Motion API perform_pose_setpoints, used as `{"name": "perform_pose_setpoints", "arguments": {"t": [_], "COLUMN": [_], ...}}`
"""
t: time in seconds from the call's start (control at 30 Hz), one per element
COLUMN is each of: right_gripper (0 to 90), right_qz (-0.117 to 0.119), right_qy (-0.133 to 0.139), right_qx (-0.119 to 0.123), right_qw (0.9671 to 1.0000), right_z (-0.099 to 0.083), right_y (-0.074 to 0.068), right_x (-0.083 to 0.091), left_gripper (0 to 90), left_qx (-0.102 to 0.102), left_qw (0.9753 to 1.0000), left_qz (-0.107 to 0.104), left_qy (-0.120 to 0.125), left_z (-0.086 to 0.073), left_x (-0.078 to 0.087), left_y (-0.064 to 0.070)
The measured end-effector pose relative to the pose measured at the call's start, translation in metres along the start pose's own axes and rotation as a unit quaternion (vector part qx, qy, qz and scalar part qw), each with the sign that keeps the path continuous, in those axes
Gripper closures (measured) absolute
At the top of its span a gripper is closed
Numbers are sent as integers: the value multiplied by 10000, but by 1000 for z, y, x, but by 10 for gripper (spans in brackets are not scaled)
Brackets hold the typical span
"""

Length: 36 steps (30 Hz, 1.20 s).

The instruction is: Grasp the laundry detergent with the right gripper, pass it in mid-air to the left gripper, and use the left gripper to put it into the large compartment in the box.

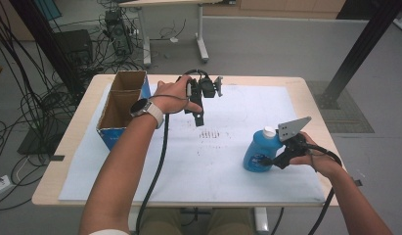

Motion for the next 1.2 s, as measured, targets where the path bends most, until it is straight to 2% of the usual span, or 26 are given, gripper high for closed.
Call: {"name": "perform_pose_setpoints", "arguments": {"t": [1.2], "right_gripper": [265], "right_qz": [-24], "right_qy": [179], "right_qx": [-84], "right_qw": [9998], "right_z": [-8], "right_y": [-1], "right_x": [-3], "left_gripper": [115], "left_qx": [20], "left_qw": [10000], "left_qz": [-28], "left_qy": [-38], "left_z": [0], "left_x": [-6], "left_y": [0]}}
Point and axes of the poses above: each handheld gripper's, and its own axes: x roughly backward along the jaws, z roughly out of its top, y roughly to its right, the point moved 8 cm from there along -x, roughly forward along the jaws, and after that the axes turned 6 degrees about -z, right-handed, at the moved point
